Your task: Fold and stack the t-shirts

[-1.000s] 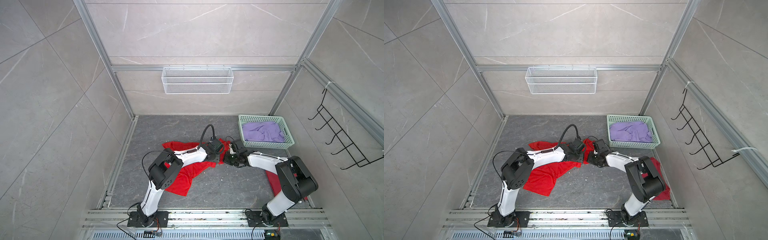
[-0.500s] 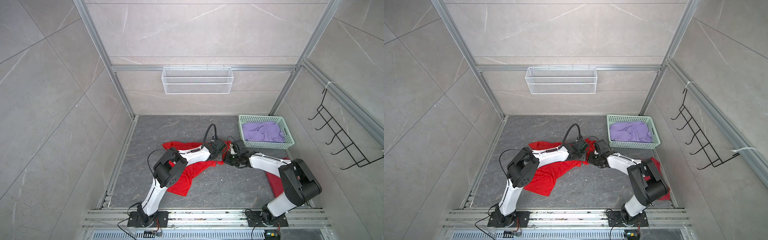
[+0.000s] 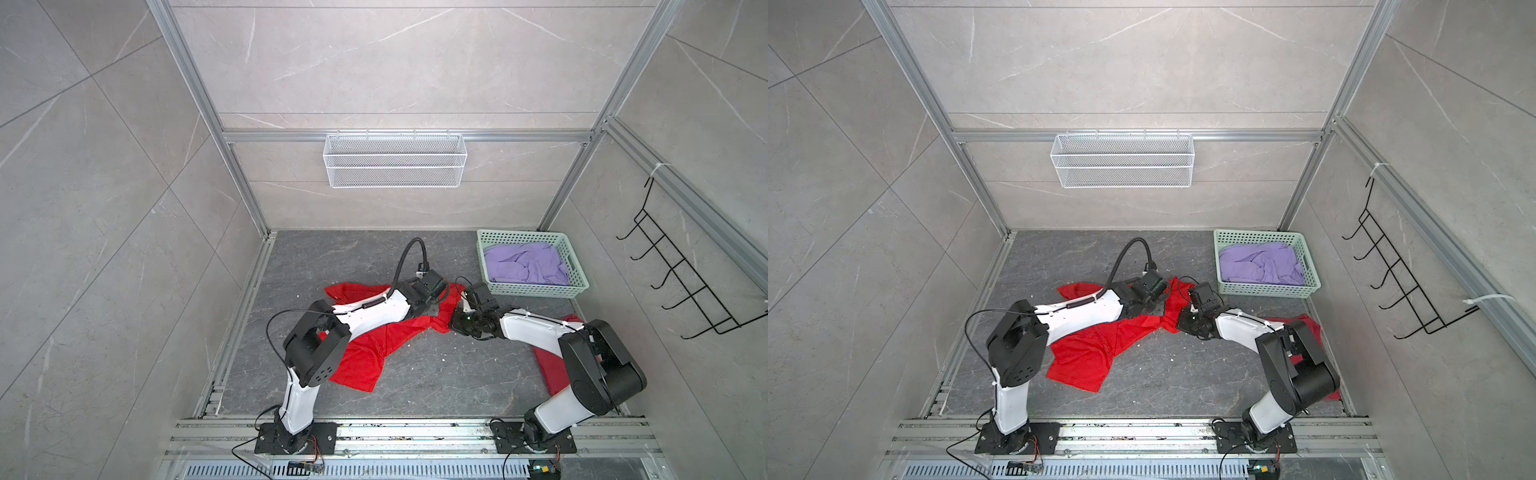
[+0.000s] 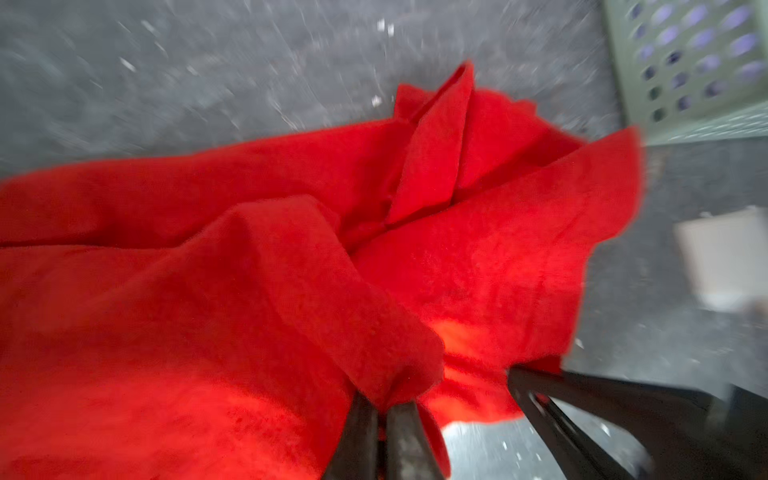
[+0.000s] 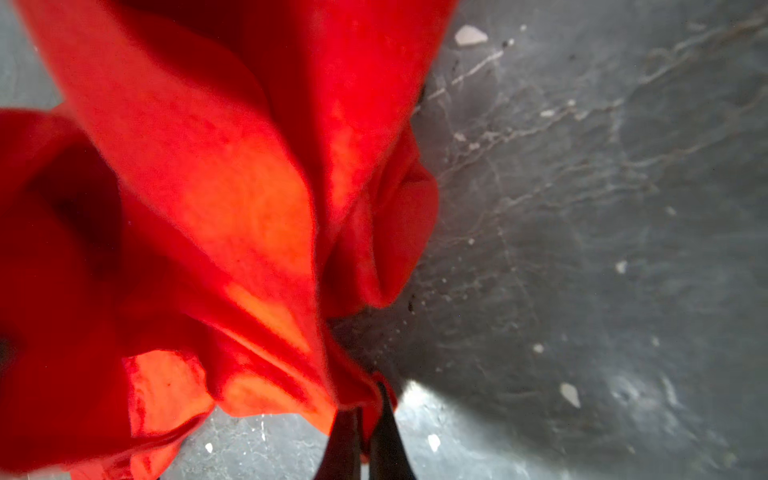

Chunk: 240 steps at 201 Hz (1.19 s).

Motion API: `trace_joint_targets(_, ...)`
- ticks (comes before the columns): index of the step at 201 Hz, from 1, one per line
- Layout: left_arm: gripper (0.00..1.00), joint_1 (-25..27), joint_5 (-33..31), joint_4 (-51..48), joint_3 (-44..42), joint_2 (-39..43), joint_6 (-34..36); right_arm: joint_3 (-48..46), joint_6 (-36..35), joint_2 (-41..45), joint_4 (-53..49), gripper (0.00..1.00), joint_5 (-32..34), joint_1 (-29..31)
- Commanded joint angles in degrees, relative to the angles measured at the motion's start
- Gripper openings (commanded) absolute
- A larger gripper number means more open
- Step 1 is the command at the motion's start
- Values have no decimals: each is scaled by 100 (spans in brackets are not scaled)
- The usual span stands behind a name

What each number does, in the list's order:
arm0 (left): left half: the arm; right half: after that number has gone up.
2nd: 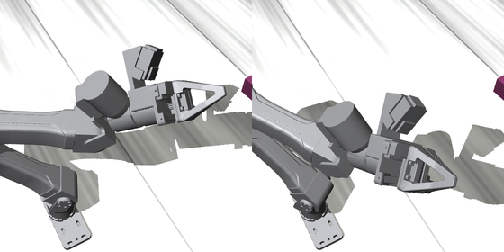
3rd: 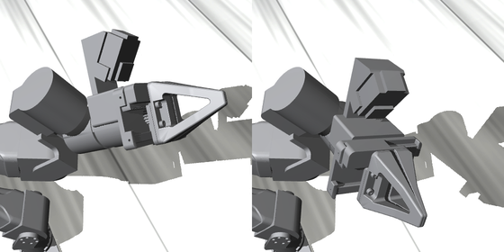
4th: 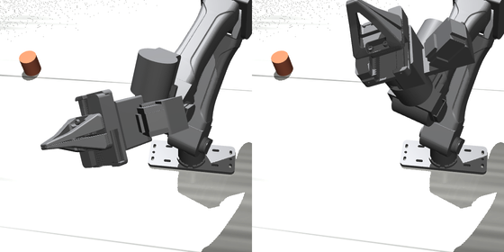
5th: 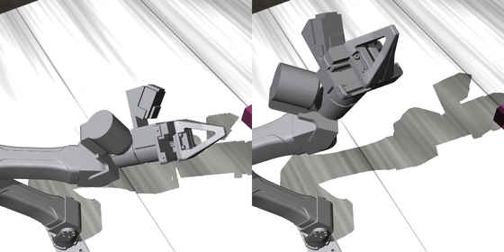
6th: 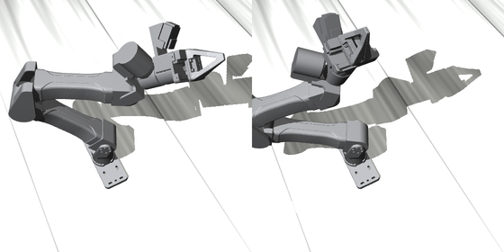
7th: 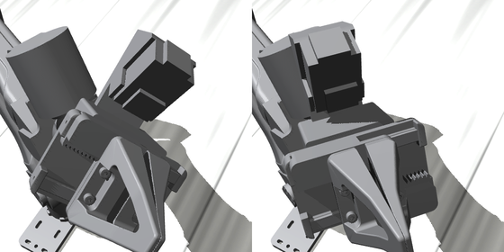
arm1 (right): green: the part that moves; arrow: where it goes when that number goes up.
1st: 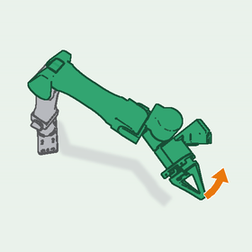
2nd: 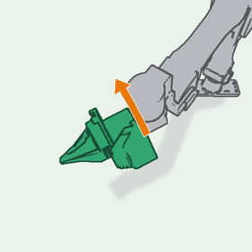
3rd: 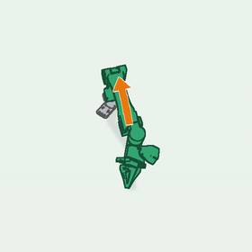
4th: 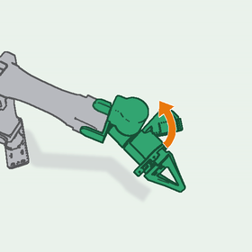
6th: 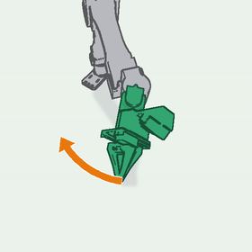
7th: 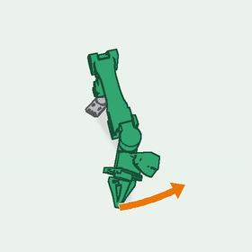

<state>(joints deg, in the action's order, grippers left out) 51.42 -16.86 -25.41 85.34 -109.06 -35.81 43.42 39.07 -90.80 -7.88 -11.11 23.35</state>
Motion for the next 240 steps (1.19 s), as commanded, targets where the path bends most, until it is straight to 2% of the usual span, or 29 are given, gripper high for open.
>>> trace_joint_targets(1,0,-284,-348,-325,-19,663,470,-88,13,174,-280,0,127,35)
trace_joint_targets(28,0,-842,-633,-348,107,848,1104,-158,5,436,-467,0,157,33)
trace_joint_targets(51,0,-1587,-411,-7,406,670,1588,-243,-39,786,-831,0,325,38)
trace_joint_targets(79,0,-2303,-43,-230,1424,-32,1858,-359,-123,1265,-1331,0,586,36)
trace_joint_targets(109,0,-2465,-345,-406,2307,-593,2331,-457,-159,1828,-2097,0,909,37)
trace_joint_targets(150,0,-2567,-727,-509,2975,-1025,2924,-482,-208,2258,-3099,0,1481,29)
trace_joint_targets(159,8,-2567,-782,-488,3018,-1046,3038,-453,-44,2320,-3387,0,1796,36)
trace_joint_targets(172,12,-2575,-878,-419,2974,-978,3142,-407,83,2435,-3714,0,2114,30)
trace_joint_targets(179,17,-2584,-889,-367,2918,-909,3164,-379,134,2493,-3856,0,2206,31)
trace_joint_targets(192,36,-2603,-877,-292,2798,-767,3185,-331,169,2538,-4006,0,2295,31)
trace_joint_targets(209,51,-2604,-813,-396,2615,-517,3154,-258,215,2500,-4131,0,2432,33)
trace_joint_targets(240,58,-2605,-671,-743,1607,341,2754,-204,209,2376,-4018,0,2459,33)
